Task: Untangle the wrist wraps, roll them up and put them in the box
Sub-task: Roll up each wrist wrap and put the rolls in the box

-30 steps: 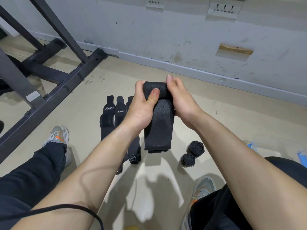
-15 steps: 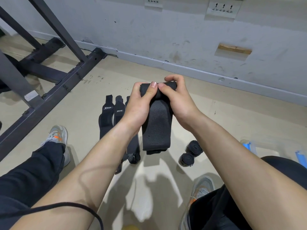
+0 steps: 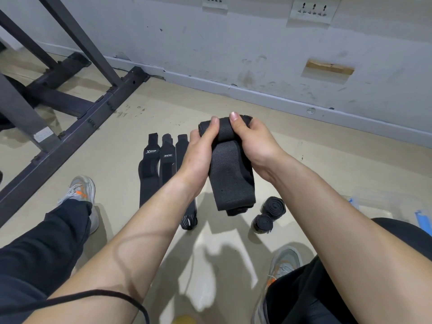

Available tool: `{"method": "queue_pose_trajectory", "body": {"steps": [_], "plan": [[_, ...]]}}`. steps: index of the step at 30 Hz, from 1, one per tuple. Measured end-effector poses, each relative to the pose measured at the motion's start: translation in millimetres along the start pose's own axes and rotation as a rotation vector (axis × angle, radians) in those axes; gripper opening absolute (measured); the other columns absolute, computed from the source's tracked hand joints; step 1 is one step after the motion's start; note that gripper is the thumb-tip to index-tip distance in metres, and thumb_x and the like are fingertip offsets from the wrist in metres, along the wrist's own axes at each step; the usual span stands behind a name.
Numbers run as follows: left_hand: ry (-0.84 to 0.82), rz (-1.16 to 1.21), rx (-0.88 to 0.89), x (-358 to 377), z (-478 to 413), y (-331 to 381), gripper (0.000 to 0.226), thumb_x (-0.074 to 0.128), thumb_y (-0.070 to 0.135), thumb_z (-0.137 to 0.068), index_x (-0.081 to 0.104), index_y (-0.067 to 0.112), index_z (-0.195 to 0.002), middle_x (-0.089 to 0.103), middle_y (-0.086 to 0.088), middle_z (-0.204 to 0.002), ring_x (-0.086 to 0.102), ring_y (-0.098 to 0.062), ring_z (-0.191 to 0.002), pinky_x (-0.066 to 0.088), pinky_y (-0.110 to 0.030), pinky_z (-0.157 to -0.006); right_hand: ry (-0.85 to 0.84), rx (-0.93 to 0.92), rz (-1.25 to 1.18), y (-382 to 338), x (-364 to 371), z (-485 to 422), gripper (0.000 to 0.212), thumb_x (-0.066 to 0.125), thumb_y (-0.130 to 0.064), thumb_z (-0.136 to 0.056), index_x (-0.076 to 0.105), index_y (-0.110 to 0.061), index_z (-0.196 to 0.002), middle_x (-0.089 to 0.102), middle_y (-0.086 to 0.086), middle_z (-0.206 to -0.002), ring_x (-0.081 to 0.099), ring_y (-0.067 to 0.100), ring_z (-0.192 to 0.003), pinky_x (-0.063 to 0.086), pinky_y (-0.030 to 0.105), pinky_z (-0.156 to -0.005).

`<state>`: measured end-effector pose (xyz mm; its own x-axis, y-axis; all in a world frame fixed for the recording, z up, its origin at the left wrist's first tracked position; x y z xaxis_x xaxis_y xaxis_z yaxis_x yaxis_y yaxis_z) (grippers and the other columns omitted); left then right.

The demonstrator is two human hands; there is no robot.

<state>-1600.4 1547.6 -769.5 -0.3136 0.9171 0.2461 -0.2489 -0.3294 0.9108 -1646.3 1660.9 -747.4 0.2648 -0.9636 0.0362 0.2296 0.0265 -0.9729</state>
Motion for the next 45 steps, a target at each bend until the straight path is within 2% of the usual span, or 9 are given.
{"method": "queue_pose_trajectory", "body": {"steps": [5,10,14,16,20,28,31,37,45], "plan": [[0.021,-0.138,0.056,-2.1,-1.1,14.5,0.085,0.072,0.070,-0.070,0.063,0.008,-0.127,0.077,-0.012,-0.114,0.076,-0.028,-0.103,0.057,-0.053,-0.098,-0.025,0.020,-0.085,2.2,4.3,5.5,0.049,0.054,-0.042,-0.101,0.060,0.001,-0.125,0.074,0.018,-0.115,0.073,0.032,-0.105,0.058,0.048,-0.095],[-0.014,-0.181,0.148,-2.4,0.8,25.1,0.044,0.066,0.044,-0.093,0.056,0.009,-0.119,0.073,-0.011,-0.112,0.073,-0.024,-0.102,0.057,-0.050,-0.099,-0.069,0.073,-0.049,0.3,-3.4,3.4,0.019,0.056,-0.039,-0.101,0.063,-0.022,-0.108,0.069,-0.006,-0.087,0.067,0.013,-0.075,0.053,0.031,-0.069],[-0.066,-0.110,0.143,-2.0,3.6,21.2,0.020,0.059,0.024,-0.105,0.053,0.009,-0.116,0.068,-0.014,-0.110,0.069,-0.024,-0.099,0.056,-0.046,-0.095,-0.113,0.014,0.070,-3.6,2.8,2.4,0.052,0.062,-0.051,-0.095,0.063,-0.005,-0.118,0.073,0.003,-0.098,0.071,0.015,-0.084,0.059,0.037,-0.075],[-0.055,-0.025,0.100,-4.1,2.6,14.5,0.029,0.060,0.027,-0.104,0.053,0.006,-0.122,0.069,-0.019,-0.116,0.070,-0.026,-0.103,0.056,-0.046,-0.098,-0.068,-0.029,0.028,-3.9,2.1,0.9,0.056,0.068,-0.049,-0.089,0.062,0.001,-0.114,0.070,0.008,-0.098,0.070,0.021,-0.088,0.057,0.043,-0.084],[0.011,-0.099,0.036,-5.8,3.0,8.0,0.076,0.070,0.068,-0.077,0.064,0.011,-0.127,0.077,-0.011,-0.115,0.075,-0.027,-0.106,0.056,-0.051,-0.101,-0.027,-0.088,0.026,-0.6,2.4,0.6,0.014,0.067,-0.025,-0.098,0.061,-0.013,-0.098,0.065,0.006,-0.087,0.064,0.019,-0.081,0.053,0.039,-0.078],[-0.045,-0.180,0.163,-9.4,-1.8,21.0,0.048,0.067,0.037,-0.096,0.056,0.002,-0.127,0.073,-0.014,-0.117,0.073,-0.023,-0.102,0.059,-0.037,-0.088,-0.227,0.102,0.103,-9.8,2.7,9.8,0.014,0.062,-0.036,-0.099,0.062,-0.025,-0.108,0.068,-0.005,-0.088,0.066,0.014,-0.065,0.059,0.034,-0.068],[-0.055,-0.189,0.181,-6.9,0.7,22.6,0.030,0.063,0.025,-0.102,0.056,0.005,-0.122,0.071,-0.012,-0.111,0.071,-0.019,-0.097,0.058,-0.034,-0.085,-0.248,0.066,0.208,-10.7,7.2,10.7,0.036,0.051,-0.050,-0.102,0.063,-0.017,-0.113,0.069,-0.004,-0.088,0.066,0.013,-0.071,0.058,0.036,-0.069],[-0.093,-0.003,0.078,-0.3,9.5,16.7,0.049,0.065,0.040,-0.098,0.059,0.005,-0.132,0.071,-0.020,-0.124,0.070,-0.036,-0.115,0.059,-0.046,-0.096,-0.145,-0.023,0.048,-14.5,4.0,5.0,0.030,0.058,-0.037,-0.102,0.060,-0.008,-0.112,0.067,0.002,-0.092,0.067,0.014,-0.079,0.056,0.035,-0.071],[0.156,-0.245,0.160,-1.9,16.7,9.0,0.051,0.058,0.060,-0.090,0.051,0.018,-0.118,0.070,-0.002,-0.110,0.070,-0.021,-0.104,0.056,-0.049,-0.096,0.065,0.106,-0.378,5.9,6.4,19.5,0.030,0.060,-0.035,-0.102,0.062,-0.009,-0.118,0.076,0.011,-0.102,0.075,0.028,-0.089,0.063,0.042,-0.077]]}}
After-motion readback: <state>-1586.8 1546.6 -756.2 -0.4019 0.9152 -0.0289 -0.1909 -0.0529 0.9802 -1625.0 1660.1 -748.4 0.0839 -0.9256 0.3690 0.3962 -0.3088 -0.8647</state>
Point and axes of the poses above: each hand's wrist, its own z-axis away from the middle knuckle, its own x-axis out of the palm, y = z × x, the point moved 10 cm from there along -z, towards the middle knuckle
